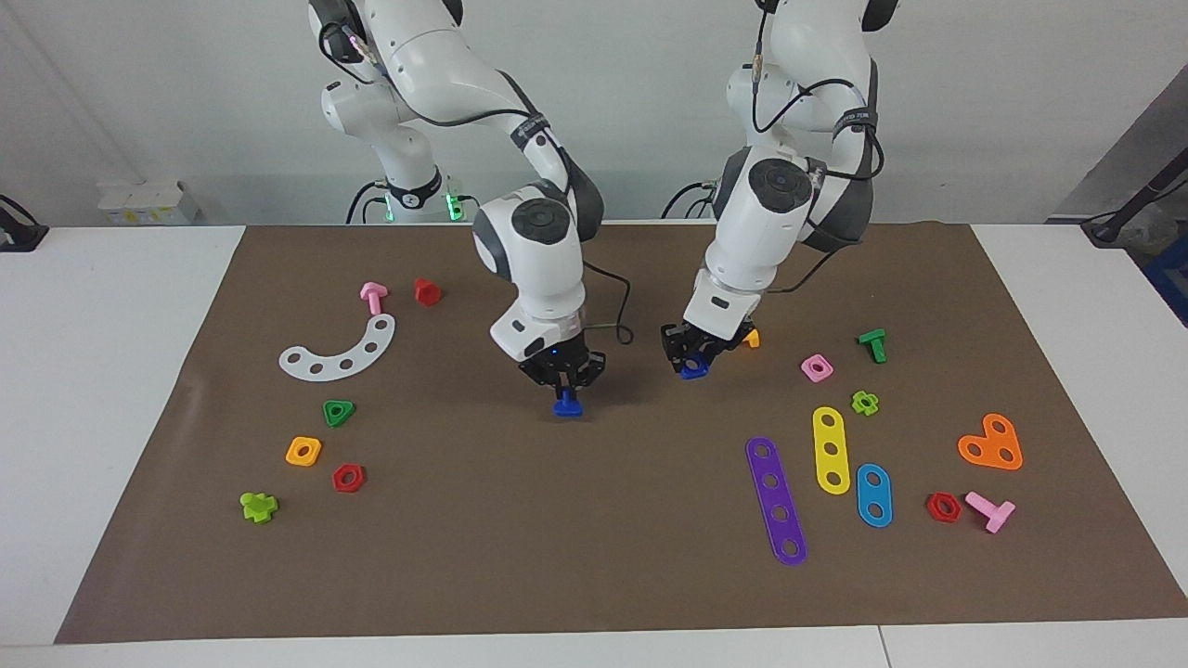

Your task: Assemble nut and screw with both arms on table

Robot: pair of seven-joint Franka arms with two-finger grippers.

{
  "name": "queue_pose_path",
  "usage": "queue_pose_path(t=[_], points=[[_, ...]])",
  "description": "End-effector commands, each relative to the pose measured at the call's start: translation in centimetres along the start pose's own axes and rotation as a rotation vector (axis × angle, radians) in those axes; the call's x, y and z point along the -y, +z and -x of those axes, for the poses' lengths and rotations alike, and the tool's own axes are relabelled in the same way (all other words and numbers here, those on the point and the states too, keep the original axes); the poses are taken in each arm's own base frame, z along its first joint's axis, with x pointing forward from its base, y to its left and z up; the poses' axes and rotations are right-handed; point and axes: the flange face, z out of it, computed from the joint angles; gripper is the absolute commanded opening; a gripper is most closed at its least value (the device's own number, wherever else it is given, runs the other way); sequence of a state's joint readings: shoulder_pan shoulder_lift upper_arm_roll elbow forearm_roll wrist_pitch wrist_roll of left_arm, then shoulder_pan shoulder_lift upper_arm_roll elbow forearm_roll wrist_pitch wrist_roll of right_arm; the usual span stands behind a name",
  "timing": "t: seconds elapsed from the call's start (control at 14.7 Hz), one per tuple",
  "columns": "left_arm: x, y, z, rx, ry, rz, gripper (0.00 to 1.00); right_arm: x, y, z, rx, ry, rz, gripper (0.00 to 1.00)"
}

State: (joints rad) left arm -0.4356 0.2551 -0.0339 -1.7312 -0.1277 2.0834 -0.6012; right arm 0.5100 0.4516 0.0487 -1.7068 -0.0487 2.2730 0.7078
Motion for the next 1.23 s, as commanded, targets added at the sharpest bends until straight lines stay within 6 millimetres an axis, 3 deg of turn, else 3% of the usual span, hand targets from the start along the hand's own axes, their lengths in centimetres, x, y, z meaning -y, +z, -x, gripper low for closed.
queue_pose_path(t=[0.0,0.07,0.14,0.2,0.27,0.48,0.61,0.75,0.82,1.16], points=[[-0.7,0.0,-0.9,0.011,-0.033,0.038,0.00,0.8,0.5,-0.1,-0.006,0.019,0.022,0.00],[-0.9,-0.4,-1.2,0.003,-0.033,0.046,0.00,1.3,0.6,0.5,0.000,0.031,0.028,0.00],[-1.2,-0.8,-1.6,-0.005,-0.033,0.054,0.00,1.7,0.5,0.9,0.007,0.034,0.033,0.09],[-1.4,-1.2,-1.7,-0.012,-0.039,0.060,0.00,1.7,0.4,1.0,0.012,0.040,0.039,0.74],[-1.6,-0.7,-1.7,-0.009,-0.053,0.057,0.00,1.5,0.2,0.9,0.009,0.044,0.036,1.00],[-3.6,-0.7,-0.6,-0.016,-0.084,0.066,0.00,-1.4,-3.5,-0.8,-0.017,0.079,0.024,1.00],[-6.4,0.2,0.2,-0.022,-0.122,0.075,0.00,-4.1,-6.5,-1.8,-0.037,0.104,0.017,1.00],[-9.0,2.9,1.5,-0.009,-0.133,0.051,0.00,-7.5,-9.6,-2.8,-0.062,0.127,0.005,1.00],[-10.3,4.4,2.4,-0.009,-0.138,0.033,0.00,-9.4,-11.0,-3.1,-0.061,0.133,0.013,1.00],[-12.5,7.2,5.1,0.002,-0.136,0.002,0.00,-21.0,-19.0,-5.4,-0.059,0.104,0.049,1.00]])
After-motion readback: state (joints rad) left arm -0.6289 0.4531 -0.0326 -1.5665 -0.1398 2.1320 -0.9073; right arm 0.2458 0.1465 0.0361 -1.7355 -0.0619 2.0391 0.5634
